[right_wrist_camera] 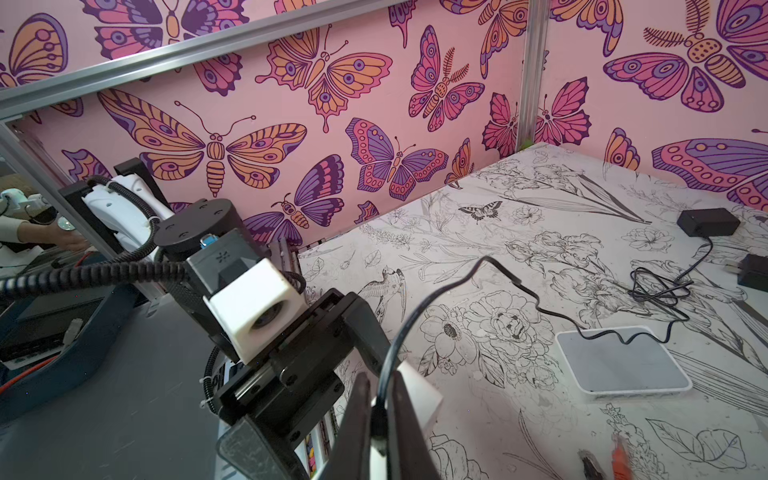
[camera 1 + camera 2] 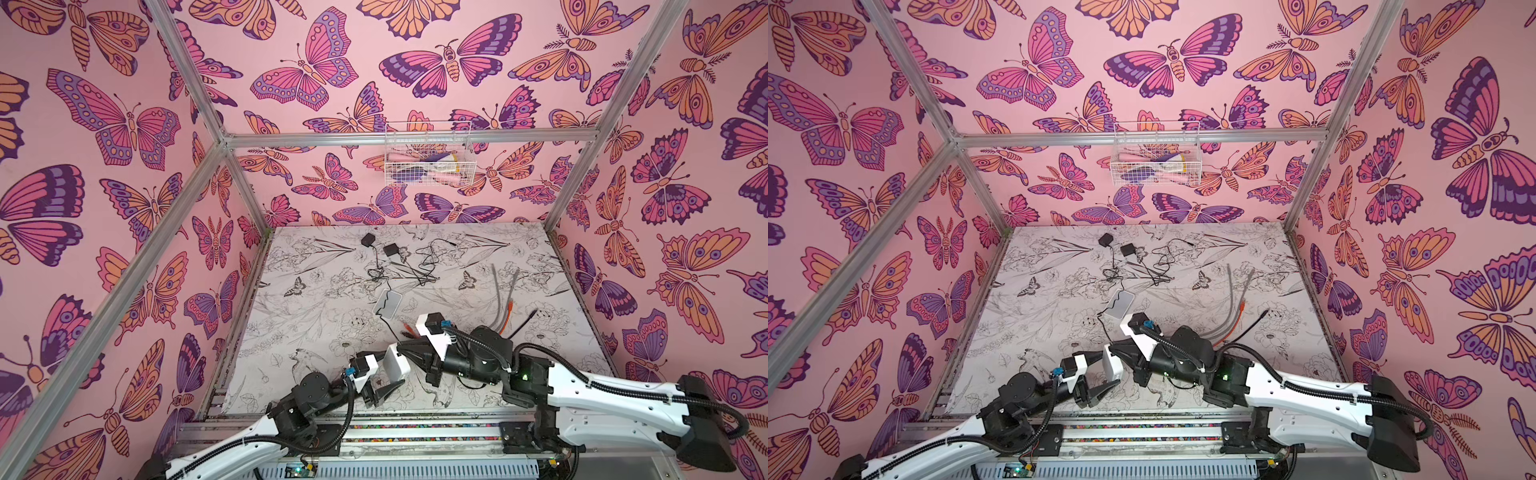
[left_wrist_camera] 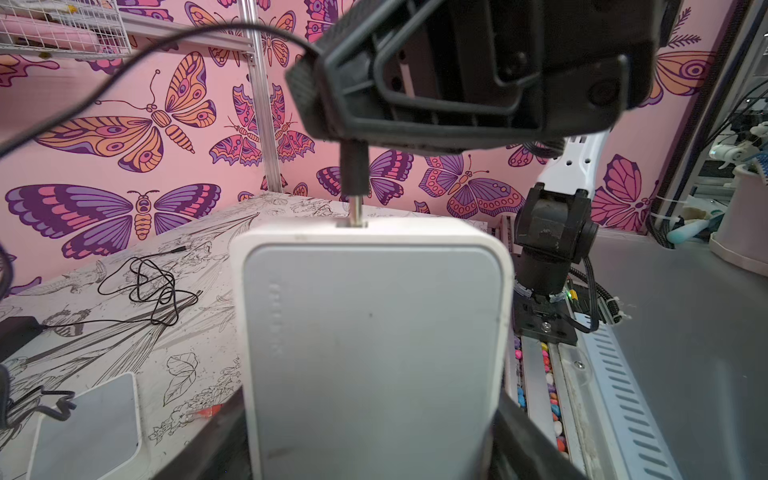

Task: Insert the plug into the switch port

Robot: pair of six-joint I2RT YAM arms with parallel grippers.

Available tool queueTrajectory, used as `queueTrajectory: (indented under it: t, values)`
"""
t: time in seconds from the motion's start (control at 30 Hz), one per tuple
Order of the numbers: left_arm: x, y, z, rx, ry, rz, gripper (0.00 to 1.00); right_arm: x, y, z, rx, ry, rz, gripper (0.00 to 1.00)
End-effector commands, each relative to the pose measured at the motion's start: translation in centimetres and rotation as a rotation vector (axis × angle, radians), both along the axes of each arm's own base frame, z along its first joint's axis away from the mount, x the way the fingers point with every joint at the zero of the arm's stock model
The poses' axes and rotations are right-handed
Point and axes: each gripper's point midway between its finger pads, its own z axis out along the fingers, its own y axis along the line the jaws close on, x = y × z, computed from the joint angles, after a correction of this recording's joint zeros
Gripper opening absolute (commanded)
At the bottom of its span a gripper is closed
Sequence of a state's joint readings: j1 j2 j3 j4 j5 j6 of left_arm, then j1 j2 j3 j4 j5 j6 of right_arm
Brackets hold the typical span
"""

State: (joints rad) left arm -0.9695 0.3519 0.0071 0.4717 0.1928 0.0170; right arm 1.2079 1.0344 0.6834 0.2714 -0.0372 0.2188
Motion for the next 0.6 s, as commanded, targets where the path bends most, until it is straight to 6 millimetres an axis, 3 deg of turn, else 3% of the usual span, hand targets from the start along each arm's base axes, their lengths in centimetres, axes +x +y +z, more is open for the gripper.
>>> queueTrajectory:
  t: [0.0,0.57]
  values:
    - [-0.6,0.7,3.3,-0.152,-0.092,-0.006,0.00,-0.5,-0.9,-6.9,-0.208,0.085,-0.005,0.00]
    - [0.1,1.2,3.1,-0.142,-0.119,0.048,0.00,-1.6,-1.1,-7.4,-0.234,0.101,0.016,0.00]
